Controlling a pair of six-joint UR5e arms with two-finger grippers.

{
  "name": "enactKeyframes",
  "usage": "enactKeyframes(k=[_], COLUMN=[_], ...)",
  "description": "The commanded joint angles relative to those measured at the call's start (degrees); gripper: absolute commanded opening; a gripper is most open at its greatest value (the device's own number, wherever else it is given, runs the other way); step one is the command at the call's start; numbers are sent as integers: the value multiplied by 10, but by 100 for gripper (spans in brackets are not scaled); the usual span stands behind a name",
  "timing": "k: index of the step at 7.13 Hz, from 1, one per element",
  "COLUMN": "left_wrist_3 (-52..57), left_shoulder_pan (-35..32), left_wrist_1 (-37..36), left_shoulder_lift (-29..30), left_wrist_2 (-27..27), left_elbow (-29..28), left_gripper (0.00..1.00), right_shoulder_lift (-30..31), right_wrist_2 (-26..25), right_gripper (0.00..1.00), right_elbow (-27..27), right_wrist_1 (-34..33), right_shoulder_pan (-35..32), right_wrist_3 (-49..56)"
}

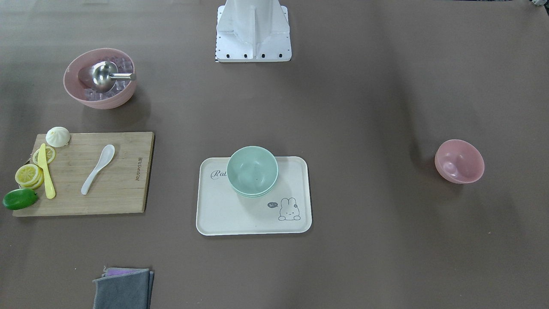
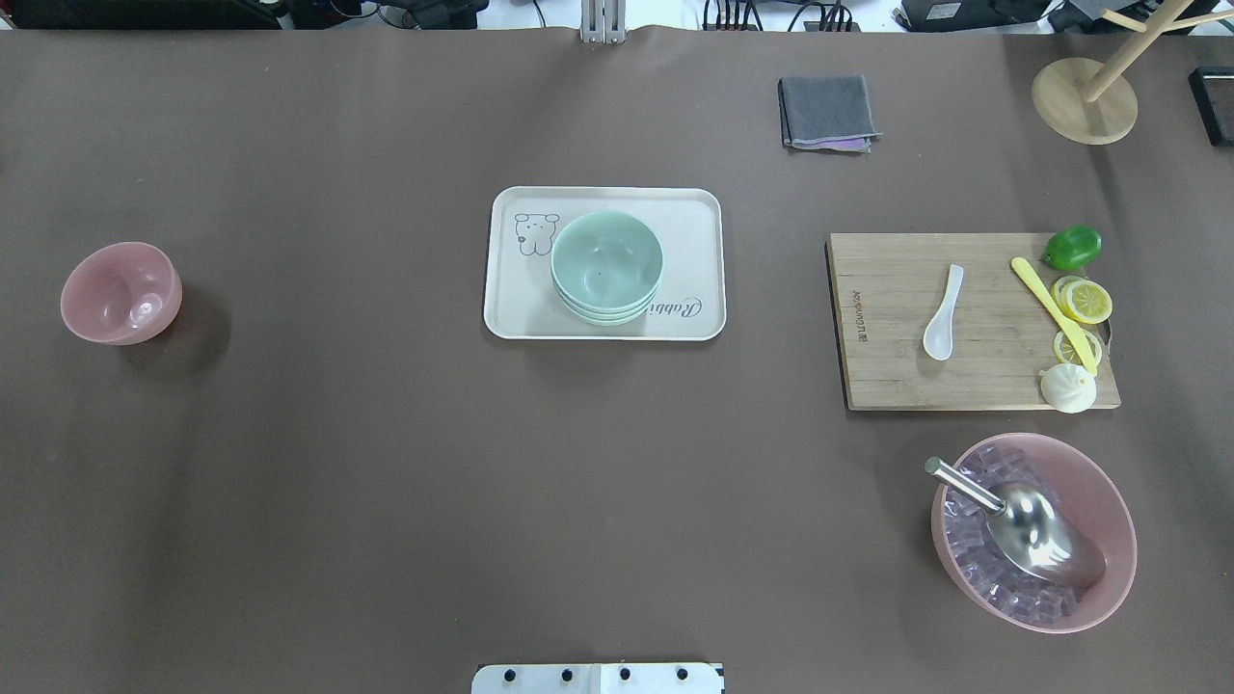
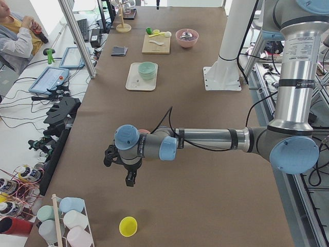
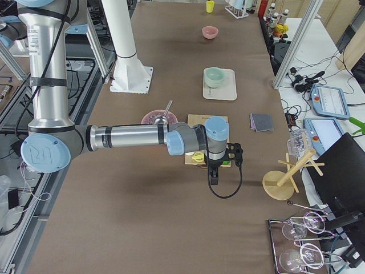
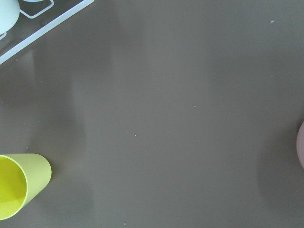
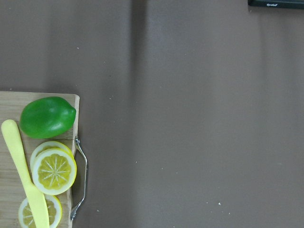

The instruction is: Stack pink bowl on green and place spoon

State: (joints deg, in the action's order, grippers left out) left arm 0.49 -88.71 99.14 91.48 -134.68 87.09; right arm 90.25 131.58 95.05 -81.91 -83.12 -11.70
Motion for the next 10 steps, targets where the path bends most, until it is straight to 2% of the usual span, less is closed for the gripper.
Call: enactKeyframes(k=[1,6,8,10], left_wrist_3=[-2,-32,-35,-39], left_shoulder_pan=[5,15,18,18], left_wrist_1=[19,16,19,27], left_shoulder_lift=[-5,-6,-6,-7], left_wrist_2=[-1,-1,0,-3], left_elbow=[1,11,9,21], left_gripper=[99,98,98,98], right_shoulder_lift=[2,3,5,19], right_wrist_2=[2,29,35,35], right_gripper=[100,100,100,100], right_elbow=[3,7,3,21], right_wrist_1=[2,4,30,32], right_shoulder_pan=[0,6,12,12], right_wrist_3=[-3,-4,-10,-10])
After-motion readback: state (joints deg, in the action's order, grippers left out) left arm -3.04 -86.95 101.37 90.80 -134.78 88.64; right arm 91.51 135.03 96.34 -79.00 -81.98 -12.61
